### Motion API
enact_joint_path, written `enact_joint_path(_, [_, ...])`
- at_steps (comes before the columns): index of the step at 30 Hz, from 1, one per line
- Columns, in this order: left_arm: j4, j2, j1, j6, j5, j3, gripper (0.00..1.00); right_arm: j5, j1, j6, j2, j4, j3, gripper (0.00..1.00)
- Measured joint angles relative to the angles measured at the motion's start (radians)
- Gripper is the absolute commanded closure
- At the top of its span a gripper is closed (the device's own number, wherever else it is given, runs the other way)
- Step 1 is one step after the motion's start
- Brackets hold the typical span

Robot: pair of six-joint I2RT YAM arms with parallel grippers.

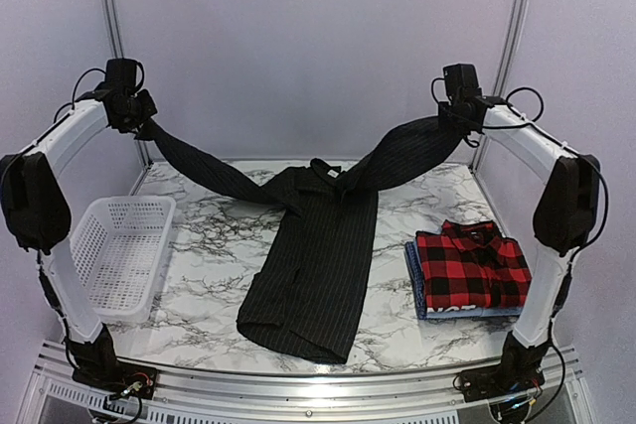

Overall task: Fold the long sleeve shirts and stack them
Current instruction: Flatten out the crumpled shirt at the center of the board.

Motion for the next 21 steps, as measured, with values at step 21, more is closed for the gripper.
enact_joint_path(21, [-0.09,0.023,0.089,0.056,-0.039,0.154,0.96,0.13,-0.16,-0.07,0.085,-0.092,0.257,1.0])
